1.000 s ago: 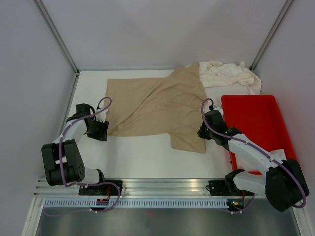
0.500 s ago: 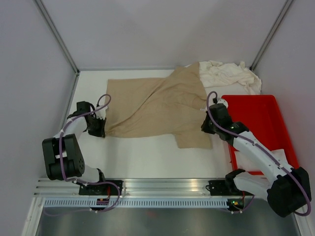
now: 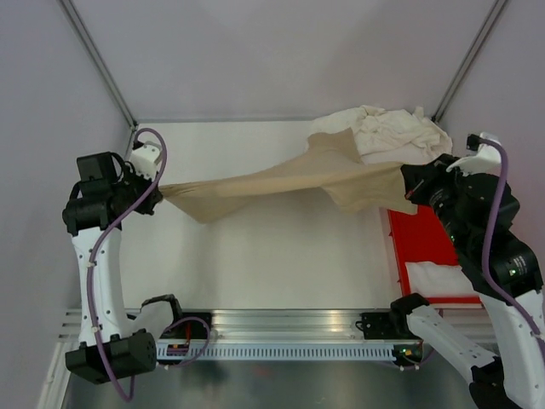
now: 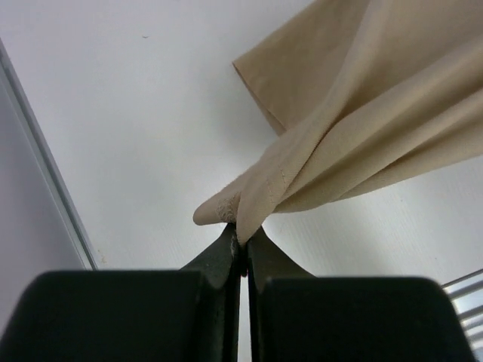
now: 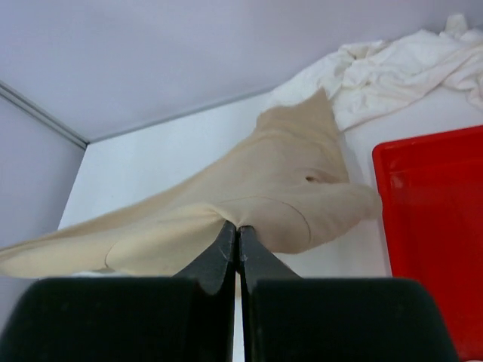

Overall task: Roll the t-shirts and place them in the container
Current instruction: Flatten the tshirt

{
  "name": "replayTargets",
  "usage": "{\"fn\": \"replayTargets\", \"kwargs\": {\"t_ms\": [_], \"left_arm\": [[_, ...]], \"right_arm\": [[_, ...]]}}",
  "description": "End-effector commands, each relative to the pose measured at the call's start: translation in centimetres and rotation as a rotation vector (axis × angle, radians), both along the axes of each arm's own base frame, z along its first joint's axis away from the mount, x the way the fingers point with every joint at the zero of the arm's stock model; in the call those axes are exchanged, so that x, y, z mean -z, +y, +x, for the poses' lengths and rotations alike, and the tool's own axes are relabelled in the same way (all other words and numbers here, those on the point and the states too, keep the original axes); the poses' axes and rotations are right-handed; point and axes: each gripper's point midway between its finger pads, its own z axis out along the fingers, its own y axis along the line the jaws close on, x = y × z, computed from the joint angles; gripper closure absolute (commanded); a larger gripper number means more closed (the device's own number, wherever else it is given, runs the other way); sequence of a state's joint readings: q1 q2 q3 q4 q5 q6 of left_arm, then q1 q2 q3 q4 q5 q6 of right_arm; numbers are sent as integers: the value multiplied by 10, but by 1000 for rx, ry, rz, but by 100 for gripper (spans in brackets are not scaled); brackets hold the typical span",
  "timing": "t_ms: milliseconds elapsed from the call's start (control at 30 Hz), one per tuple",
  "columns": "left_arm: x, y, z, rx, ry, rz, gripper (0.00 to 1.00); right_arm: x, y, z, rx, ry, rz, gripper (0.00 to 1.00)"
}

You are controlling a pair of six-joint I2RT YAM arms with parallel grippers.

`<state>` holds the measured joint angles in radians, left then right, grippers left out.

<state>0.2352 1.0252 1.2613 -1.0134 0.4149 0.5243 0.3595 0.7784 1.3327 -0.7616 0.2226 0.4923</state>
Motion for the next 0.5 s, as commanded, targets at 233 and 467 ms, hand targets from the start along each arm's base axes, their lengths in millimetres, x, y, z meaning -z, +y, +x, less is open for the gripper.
{"fn": "replayTargets", "kwargs": {"t_ms": [233,467], "left_arm": [[-49,-35,80,0,62,-270,98],[-113,-68,146,3,-129,-168,98]], "right_arm": [[-22,40,145,-11,-31,-66,100],[-128,58,282,-52,-243,89,100]]}}
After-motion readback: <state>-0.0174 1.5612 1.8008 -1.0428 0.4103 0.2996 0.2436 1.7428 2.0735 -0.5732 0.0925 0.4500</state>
